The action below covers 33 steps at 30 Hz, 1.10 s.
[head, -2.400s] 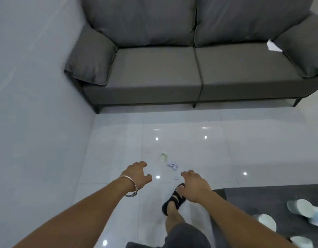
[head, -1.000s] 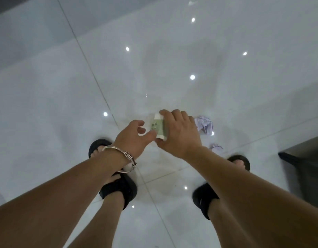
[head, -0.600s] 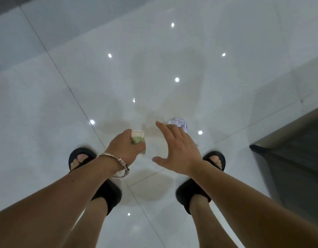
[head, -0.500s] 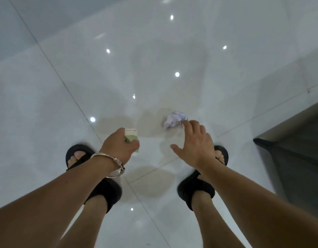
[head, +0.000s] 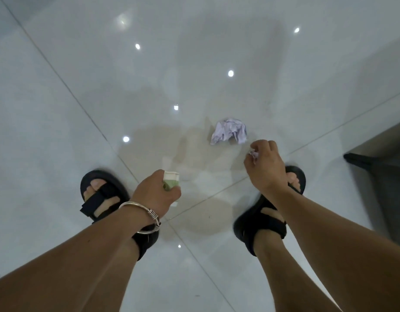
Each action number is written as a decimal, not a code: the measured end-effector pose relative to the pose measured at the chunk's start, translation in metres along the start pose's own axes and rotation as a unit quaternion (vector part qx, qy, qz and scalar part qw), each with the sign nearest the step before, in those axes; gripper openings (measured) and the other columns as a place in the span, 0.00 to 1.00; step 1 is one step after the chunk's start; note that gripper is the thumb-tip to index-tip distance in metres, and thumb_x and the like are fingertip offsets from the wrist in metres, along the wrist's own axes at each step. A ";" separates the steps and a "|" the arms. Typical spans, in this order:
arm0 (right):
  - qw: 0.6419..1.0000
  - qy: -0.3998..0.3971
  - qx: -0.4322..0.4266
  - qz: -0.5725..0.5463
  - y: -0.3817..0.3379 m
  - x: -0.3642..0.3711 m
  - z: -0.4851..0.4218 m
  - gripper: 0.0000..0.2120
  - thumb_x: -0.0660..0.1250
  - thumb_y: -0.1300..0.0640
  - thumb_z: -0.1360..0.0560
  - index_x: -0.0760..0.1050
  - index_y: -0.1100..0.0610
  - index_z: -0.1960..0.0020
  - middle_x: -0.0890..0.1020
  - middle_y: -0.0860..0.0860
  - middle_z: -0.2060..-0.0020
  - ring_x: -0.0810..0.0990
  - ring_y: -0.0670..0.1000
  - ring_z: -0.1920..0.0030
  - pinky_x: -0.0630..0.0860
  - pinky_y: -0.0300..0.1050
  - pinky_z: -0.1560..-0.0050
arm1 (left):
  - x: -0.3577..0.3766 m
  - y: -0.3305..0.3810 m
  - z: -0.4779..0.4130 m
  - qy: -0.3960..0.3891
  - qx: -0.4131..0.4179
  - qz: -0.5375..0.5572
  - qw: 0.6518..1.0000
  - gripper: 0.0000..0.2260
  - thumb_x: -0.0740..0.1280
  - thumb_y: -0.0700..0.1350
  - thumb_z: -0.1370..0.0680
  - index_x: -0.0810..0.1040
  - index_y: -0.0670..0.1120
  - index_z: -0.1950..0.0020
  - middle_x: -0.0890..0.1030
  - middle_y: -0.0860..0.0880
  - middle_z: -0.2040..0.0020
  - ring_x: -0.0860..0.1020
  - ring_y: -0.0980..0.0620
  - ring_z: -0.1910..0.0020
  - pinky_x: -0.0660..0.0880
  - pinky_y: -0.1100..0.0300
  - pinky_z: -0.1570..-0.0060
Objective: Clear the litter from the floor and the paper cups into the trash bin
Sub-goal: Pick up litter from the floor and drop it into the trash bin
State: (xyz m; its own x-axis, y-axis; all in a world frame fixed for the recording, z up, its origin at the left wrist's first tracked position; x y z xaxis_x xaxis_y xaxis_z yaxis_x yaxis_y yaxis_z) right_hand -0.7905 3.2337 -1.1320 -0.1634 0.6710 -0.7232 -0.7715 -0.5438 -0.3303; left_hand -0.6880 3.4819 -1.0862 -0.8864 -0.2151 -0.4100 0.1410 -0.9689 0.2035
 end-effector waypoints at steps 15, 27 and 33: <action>0.927 -0.056 -0.293 0.225 -0.076 0.002 -0.041 0.19 0.68 0.54 0.27 0.76 0.59 0.38 0.76 0.59 0.39 0.73 0.64 0.40 0.76 0.58 0.52 | -0.049 0.018 -0.025 0.052 0.030 0.017 0.998 0.11 0.67 0.51 0.26 0.69 0.46 0.56 0.72 0.51 0.64 0.69 0.56 0.67 0.59 0.61 0.71; 0.921 -0.110 -0.255 0.274 -0.058 0.019 -0.037 0.20 0.62 0.59 0.25 0.69 0.61 0.34 0.71 0.59 0.38 0.71 0.60 0.44 0.74 0.53 0.49 | -0.045 0.002 -0.017 0.029 -0.001 0.008 1.000 0.11 0.67 0.51 0.25 0.70 0.44 0.53 0.75 0.48 0.61 0.72 0.53 0.64 0.63 0.62 0.69; 0.942 -0.110 -0.214 0.233 -0.098 -0.055 0.006 0.18 0.59 0.54 0.23 0.65 0.55 0.34 0.68 0.53 0.40 0.70 0.55 0.44 0.75 0.47 0.53 | -0.102 0.055 0.033 0.044 0.037 -0.006 0.998 0.10 0.66 0.50 0.25 0.70 0.45 0.51 0.75 0.48 0.61 0.73 0.51 0.64 0.67 0.59 0.68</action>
State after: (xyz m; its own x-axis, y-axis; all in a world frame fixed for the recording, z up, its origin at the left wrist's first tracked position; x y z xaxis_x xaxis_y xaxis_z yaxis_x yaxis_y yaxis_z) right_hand -0.7094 3.2531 -1.0561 -0.5833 0.3720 -0.7221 -0.2730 -0.9270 -0.2570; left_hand -0.6047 3.4544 -1.0037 -0.8450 -0.2159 -0.4893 0.0943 -0.9607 0.2609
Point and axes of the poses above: each hand's wrist, its own z-axis away from the middle knuckle, its own x-axis out of the palm, y = z × x, the point moved 4 cm from there along -z, towards the middle knuckle
